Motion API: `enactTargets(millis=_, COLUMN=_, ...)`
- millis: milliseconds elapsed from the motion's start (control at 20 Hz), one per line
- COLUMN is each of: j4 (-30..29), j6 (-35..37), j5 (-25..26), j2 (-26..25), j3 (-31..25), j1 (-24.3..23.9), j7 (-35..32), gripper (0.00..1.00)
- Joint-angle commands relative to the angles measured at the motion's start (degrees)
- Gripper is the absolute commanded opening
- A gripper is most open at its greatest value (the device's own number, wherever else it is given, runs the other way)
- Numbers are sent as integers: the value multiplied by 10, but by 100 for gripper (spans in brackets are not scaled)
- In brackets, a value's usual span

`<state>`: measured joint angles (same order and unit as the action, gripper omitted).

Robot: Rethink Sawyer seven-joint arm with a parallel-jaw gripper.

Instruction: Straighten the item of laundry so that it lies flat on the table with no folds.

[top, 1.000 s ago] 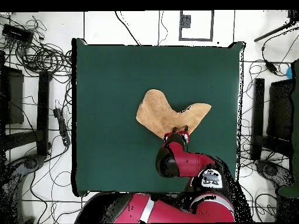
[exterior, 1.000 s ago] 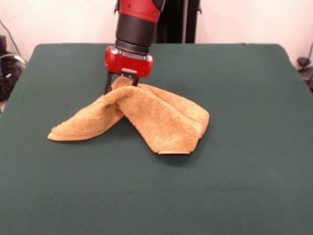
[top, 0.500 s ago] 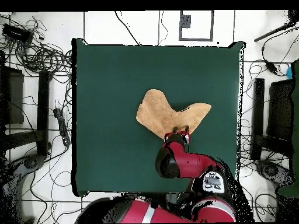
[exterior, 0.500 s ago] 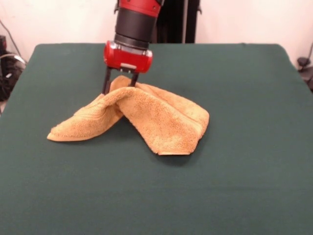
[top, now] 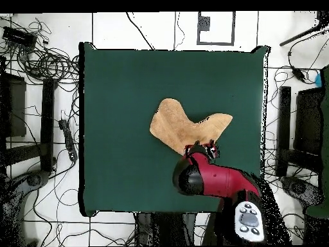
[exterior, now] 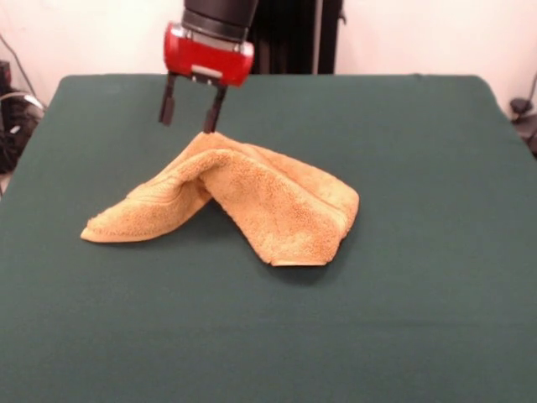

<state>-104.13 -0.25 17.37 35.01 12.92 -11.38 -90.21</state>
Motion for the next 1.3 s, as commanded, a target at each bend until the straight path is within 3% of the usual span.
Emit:
enactTargets(millis=50, j4=-33, j6=83, j5=-54, j2=49, j3=-119, j1=-31, j7=-100, gripper=100)
enactTargets(millis=600, j4=-66, j6=83, j5=-161, j2=52, j3=-182, j1=-85, j7=-162, gripper=100)
enactTargets(millis=1300, j4=-77, j6=83, j5=-265, j2=40, j3=-195, j1=-96, j7=-157, gripper=100)
